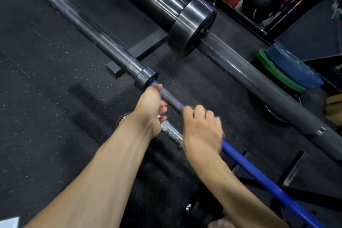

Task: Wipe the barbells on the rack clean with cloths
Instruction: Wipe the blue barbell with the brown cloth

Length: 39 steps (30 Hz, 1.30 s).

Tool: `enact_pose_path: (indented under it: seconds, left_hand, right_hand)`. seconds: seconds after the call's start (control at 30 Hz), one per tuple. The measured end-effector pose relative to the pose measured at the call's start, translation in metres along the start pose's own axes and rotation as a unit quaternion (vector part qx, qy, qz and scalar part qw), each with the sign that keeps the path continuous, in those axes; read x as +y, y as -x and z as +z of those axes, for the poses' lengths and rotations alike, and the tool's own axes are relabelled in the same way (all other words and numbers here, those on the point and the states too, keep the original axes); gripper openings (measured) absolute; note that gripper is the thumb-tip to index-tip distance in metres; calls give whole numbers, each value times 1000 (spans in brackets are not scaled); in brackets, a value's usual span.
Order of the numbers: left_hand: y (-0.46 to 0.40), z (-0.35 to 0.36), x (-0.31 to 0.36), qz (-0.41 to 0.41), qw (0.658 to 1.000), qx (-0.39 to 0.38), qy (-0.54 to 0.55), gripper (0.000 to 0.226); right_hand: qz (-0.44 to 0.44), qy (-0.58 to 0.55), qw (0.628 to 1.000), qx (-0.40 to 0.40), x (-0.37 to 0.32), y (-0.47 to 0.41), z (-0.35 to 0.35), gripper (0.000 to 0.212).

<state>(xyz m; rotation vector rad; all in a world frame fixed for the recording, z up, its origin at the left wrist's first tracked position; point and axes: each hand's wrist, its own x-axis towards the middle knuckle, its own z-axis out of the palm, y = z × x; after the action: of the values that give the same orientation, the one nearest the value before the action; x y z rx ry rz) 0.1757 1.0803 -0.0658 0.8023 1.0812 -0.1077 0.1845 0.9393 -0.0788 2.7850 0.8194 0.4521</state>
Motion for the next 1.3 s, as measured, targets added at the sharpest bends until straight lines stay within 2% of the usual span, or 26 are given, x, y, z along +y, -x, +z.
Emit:
enact_pose_path:
  seconds: [0.07,0.17,0.23,0.27,0.33,0.37,0.47,0.53,0.63,0.7,0.73,0.8,0.93,1.07,1.17,1.23,1.3]
  left_hand:
    - [3,-2,0,-2,1000,-7,5,41]
    - [4,-3,3,-7,1000,-18,24,30]
    - [9,-3,3,-11,999,-19,29,33]
    - [12,-2,3,-5,999,-22,28,39]
    - [20,-1,1,6,1000,-25,12,51]
    - [25,-1,0,10,1000,-26,2,54]
    - [35,-8,2,28,999,-21,-30,34]
    - [38,-18,10,44,998,10,-50,18]
    - [34,-38,23,54,996,35,-67,16]
    - [31,-47,29,55,995,31,-74,17]
    - [28,-49,30,55,995,25,-74,18]
    - [24,-51,31,54,995,14,-77,22]
    - [14,-60,37,53,994,13,-99,19]
    - [5,-72,43,33,991,8,-127,20]
    - [2,-74,43,40,989,4,-139,22]
    - [2,-74,42,37,989,-6,-140,24]
    - [2,-75,39,30,990,-11,-139,24]
  right_hand:
    - [-16,-6,998,-54,-23,-20,-1,30]
    - [-7,-48,998,-34,-26,-28,-1,23]
    - [-16,-119,992,-33,-5,-20,2,23]
    - [-6,-180,982,-64,10,-18,0,26]
    - [50,-340,929,-135,39,-15,-7,24]
    - [78,-399,905,-121,52,-12,-10,20]
    - [121,-445,885,-56,75,-2,-12,10]
    - [105,-461,875,-100,75,2,-5,13]
    - [12,-391,895,-214,67,9,6,37]
    - [-22,-319,919,-231,58,12,11,63]
    - [-26,-287,932,-219,53,12,10,67]
    - [-40,-229,954,-187,47,7,10,67]
    - [-57,-192,969,-141,25,-13,13,61]
    - [-33,-84,990,-109,-29,-48,17,51]
    - [-35,-75,993,-83,-66,-79,12,47]
    - [-40,-80,988,-126,-73,-91,7,49]
    - [-56,-140,975,-162,-59,-92,10,53]
